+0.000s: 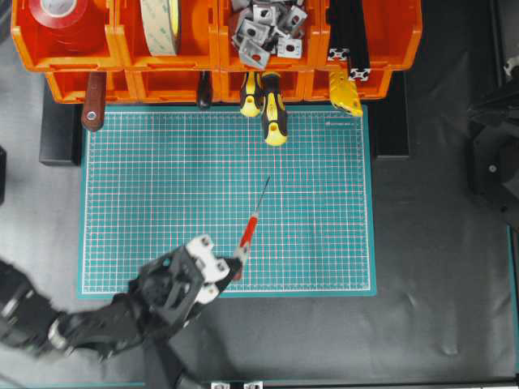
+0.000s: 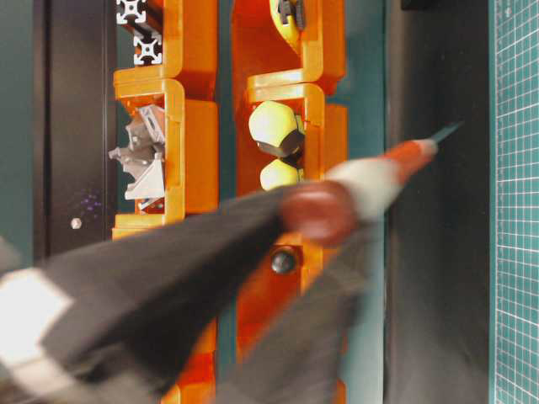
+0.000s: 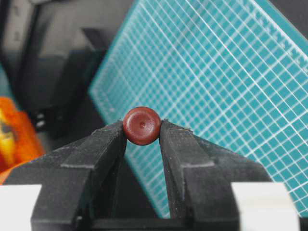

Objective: Pick red screwdriver from container rack with left arm.
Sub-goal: 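Lower the screwdriver onto the mat and open the left gripper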

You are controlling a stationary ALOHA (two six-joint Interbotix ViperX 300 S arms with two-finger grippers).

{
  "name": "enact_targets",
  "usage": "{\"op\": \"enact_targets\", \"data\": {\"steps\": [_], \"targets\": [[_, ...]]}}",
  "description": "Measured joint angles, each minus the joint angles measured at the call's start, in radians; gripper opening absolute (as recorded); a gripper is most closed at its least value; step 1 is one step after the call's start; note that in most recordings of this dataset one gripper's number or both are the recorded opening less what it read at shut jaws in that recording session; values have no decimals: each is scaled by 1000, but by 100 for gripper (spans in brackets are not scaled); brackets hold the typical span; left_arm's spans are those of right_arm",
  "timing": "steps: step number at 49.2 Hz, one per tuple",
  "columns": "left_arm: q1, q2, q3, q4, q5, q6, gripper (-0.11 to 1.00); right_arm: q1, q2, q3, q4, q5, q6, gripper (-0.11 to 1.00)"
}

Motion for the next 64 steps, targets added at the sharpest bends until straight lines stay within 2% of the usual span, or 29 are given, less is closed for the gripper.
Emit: {"op": "enact_targets", "data": {"steps": [11,41,49,51,59,64], "targets": [[67,0,92,0,-103,-9,24,0,2,0,2,38,3,0],[94,2,104,-2,-132,-11,24,-2,2,0,2,40,3,0],[100,0,124,-5,-135,-38,25,0,2,0,0,55,3,0],[101,0,129,-5,-137,-54,29,0,2,-2,2,57,3,0],[103,-3,160,-3,-164,-138,66,0,2,0,2,67,3,0],[103,-11,189,-5,-192,-190,80,0,2,0,2,80,3,0]]}}
